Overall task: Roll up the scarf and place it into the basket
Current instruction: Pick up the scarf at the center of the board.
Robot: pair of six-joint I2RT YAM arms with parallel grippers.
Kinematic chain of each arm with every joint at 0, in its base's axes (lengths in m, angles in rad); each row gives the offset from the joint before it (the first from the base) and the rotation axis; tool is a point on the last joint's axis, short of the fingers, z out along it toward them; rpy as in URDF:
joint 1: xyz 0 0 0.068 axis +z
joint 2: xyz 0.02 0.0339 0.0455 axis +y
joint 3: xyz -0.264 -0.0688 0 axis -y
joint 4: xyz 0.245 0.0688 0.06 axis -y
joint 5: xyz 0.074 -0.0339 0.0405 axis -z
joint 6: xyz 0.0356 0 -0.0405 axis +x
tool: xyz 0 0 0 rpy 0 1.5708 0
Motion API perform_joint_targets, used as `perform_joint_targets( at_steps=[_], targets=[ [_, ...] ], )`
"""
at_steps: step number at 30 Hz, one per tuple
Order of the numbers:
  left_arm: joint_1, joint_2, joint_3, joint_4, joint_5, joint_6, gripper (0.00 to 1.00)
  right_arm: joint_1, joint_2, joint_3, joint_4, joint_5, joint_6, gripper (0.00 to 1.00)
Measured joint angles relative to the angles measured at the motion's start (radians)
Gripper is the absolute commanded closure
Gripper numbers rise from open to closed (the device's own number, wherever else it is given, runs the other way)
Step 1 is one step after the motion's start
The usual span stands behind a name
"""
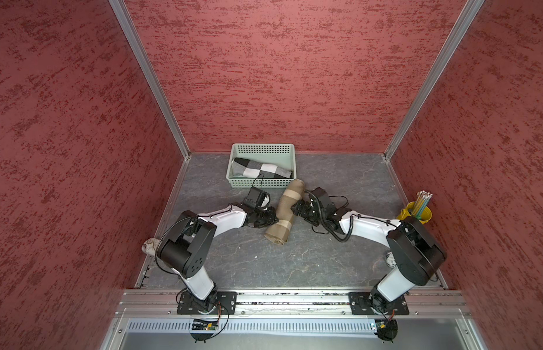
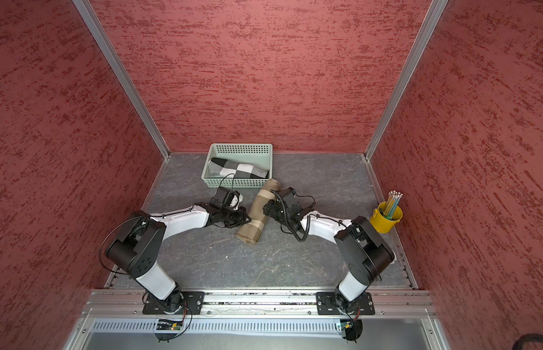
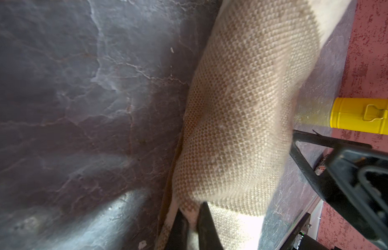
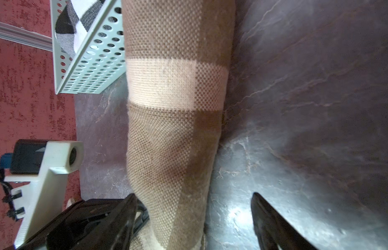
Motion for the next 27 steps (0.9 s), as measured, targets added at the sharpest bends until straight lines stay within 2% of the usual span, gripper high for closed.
perform_joint_targets(
  at_steps=[13, 15, 18, 20, 24, 26, 27],
  targets=[
    [-0.018, 0.057, 0.006, 0.044, 0.051, -0.008, 0.99, 0.033, 0.193, 0.043, 0.178, -0.037, 0.037, 0.19],
    [-0.028, 0.071, 0.016, 0.048, 0.056, -0.008, 0.99, 0.037, 0.218, 0.067, 0.193, -0.038, 0.039, 0.22],
    [-0.034, 0.077, 0.022, 0.049, 0.055, -0.011, 0.99, 0.041, 0.233, 0.072, 0.201, -0.034, 0.046, 0.33],
    [-0.034, 0.077, 0.022, 0.049, 0.054, -0.014, 0.89, 0.041, 0.236, 0.069, 0.203, -0.027, 0.057, 0.43],
    [-0.026, 0.046, 0.011, 0.034, 0.039, -0.01, 0.59, 0.041, 0.232, 0.021, 0.247, -0.009, 0.093, 0.76],
    [-0.009, -0.003, -0.002, 0.009, 0.03, -0.004, 0.44, 0.041, 0.224, 0.006, 0.266, -0.008, 0.106, 0.81],
    [0.009, -0.041, -0.005, -0.014, 0.024, 0.005, 0.41, 0.041, 0.221, 0.002, 0.269, -0.008, 0.109, 0.82]
  ],
)
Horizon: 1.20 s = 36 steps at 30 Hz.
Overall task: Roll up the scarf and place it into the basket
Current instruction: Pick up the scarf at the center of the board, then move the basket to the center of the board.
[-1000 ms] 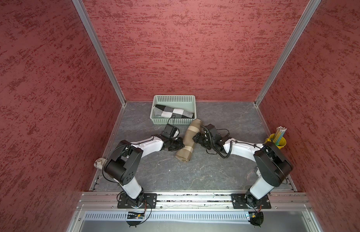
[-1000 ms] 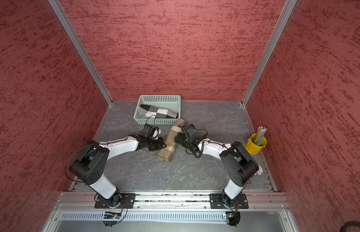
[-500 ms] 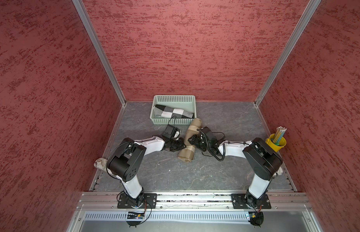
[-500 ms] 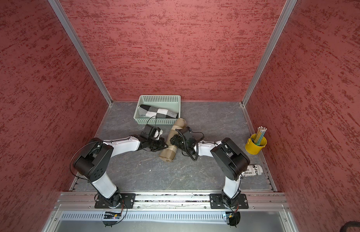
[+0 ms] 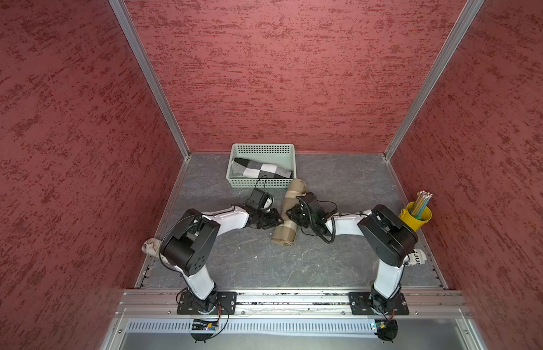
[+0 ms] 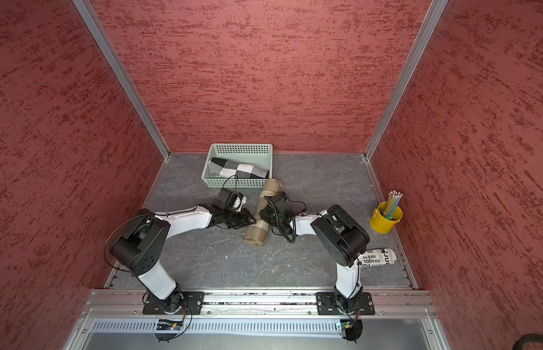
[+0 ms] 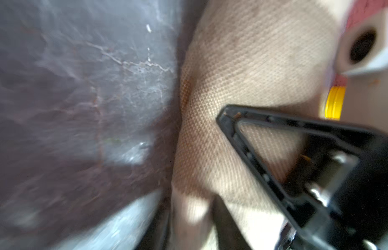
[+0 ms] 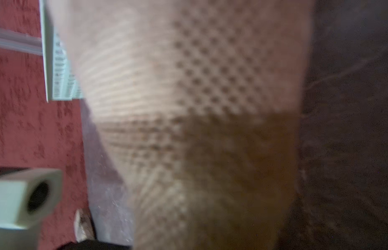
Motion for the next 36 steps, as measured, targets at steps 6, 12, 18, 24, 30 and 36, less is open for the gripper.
perform_joint_targets(
  at_steps=[6, 12, 18, 24, 30, 36],
  targets=[
    [0.221, -0.177, 0.135, -0.132, -0.089, 0.091, 0.3, 0.0, -0.005, -0.008, 0.005, 0.0, 0.009, 0.85],
    [0.486, -0.043, 0.395, -0.152, -0.168, 0.184, 0.3, 0.0, -0.027, -0.033, 0.005, 0.0, 0.011, 0.88],
    [0.638, 0.254, 0.619, -0.171, -0.149, 0.238, 0.39, 0.0, -0.067, -0.079, 0.008, 0.0, 0.021, 0.95],
    [0.65, 0.44, 0.69, -0.157, -0.027, 0.236, 0.46, 0.0, -0.134, -0.144, 0.013, 0.002, 0.037, 1.0],
    [0.615, 0.451, 0.675, -0.106, 0.063, 0.232, 0.6, 0.0, -0.279, -0.185, -0.036, 0.029, 0.037, 1.0],
    [0.613, 0.437, 0.583, -0.03, 0.104, 0.22, 0.91, -0.007, -0.418, -0.153, -0.11, 0.079, 0.019, 1.0]
  ],
)
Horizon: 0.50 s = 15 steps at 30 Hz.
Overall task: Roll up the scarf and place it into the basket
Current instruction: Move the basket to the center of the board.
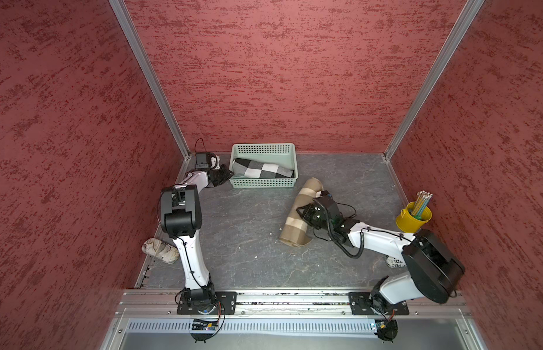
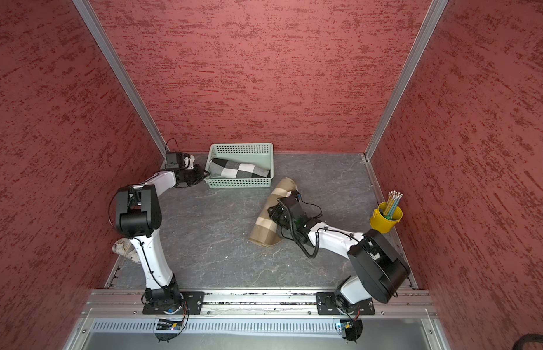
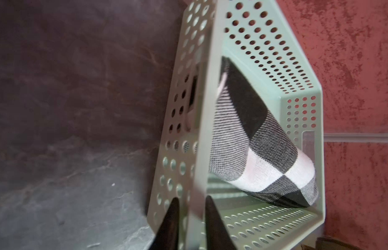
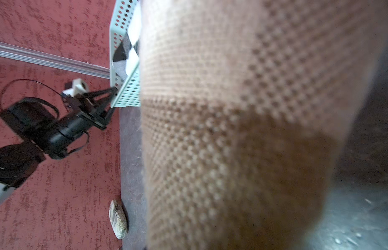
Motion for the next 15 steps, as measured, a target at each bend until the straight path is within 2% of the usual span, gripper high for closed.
perform_joint_targets(
  at_steps=[6, 10, 11, 15],
  targets=[
    [-0.051, -0.133, -0.175, 0.029, -0.042, -0.021, 0.99, -0.049, -0.051, 0.091, -0.082, 0.02, -0.043, 1.0],
    [-0.136, -0.261, -0.323, 0.031, -0.097, -0.066, 0.99, -0.117, -0.063, 0.155, -0.127, 0.016, -0.07, 1.0],
    [-0.161, -0.293, -0.36, 0.033, -0.111, -0.08, 0.99, -0.134, -0.063, 0.17, -0.132, 0.012, -0.077, 1.0],
    [-0.301, -0.443, -0.528, 0.057, -0.175, -0.182, 0.86, -0.182, -0.049, 0.265, -0.143, -0.016, -0.109, 1.0]
  ],
)
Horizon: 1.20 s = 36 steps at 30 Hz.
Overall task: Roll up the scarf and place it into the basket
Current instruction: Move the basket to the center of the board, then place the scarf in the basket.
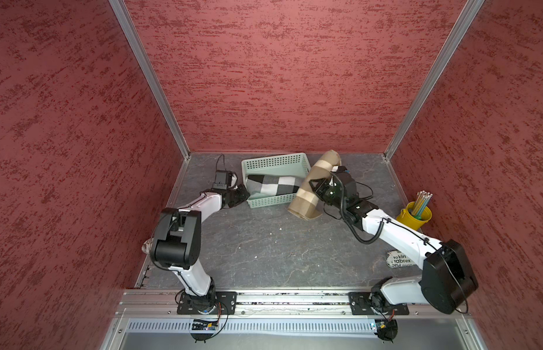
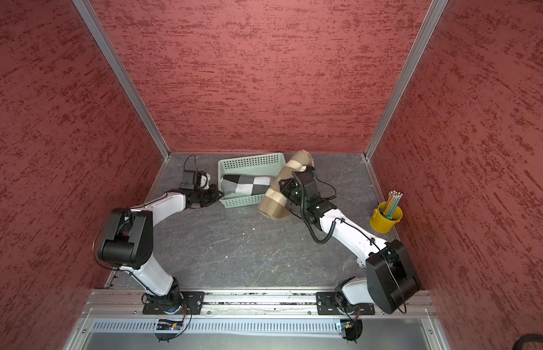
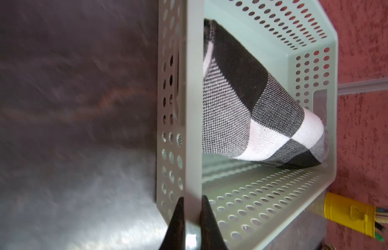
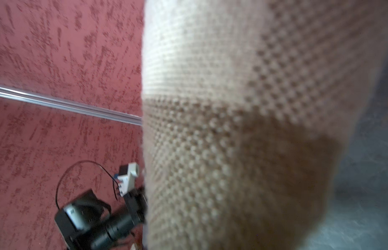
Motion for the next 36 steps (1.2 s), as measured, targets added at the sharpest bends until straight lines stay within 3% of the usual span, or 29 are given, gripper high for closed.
perform_joint_targets(
  at_steps=[2, 4, 9, 14, 19, 24, 29, 36],
  targets=[
    [-0.075, -0.065, -0.076, 0.029, -0.029, -0.063, 0.82, -0.008, 0.022, 0.057, 0.007, -0.013, -0.01, 1.0],
    [-0.159, -0.122, -0.145, 0.069, -0.05, -0.145, 0.66, -0.008, 0.053, 0.105, 0.034, -0.027, -0.012, 1.0],
    [-0.333, -0.206, -0.248, 0.14, -0.082, -0.308, 0.41, -0.005, 0.143, 0.129, 0.117, -0.036, 0.02, 1.0],
    [-0.414, -0.323, -0.264, 0.114, -0.114, -0.363, 0.38, 0.009, 0.174, 0.048, 0.177, 0.019, 0.08, 1.0],
    [-0.356, -0.473, -0.243, -0.011, -0.155, -0.317, 0.32, 0.043, 0.206, 0.033, 0.235, 0.103, 0.115, 1.0],
    [-0.167, -0.539, -0.175, -0.088, -0.187, -0.213, 0.29, 0.109, 0.27, 0.069, 0.322, 0.192, 0.146, 1.0],
    [-0.019, -0.445, -0.111, -0.08, -0.148, -0.142, 0.29, 0.175, 0.39, 0.155, 0.393, 0.308, 0.182, 1.0],
    [-0.002, -0.284, -0.05, -0.009, -0.071, -0.091, 0.29, 0.239, 0.525, 0.198, 0.506, 0.496, 0.241, 1.0]
  ],
)
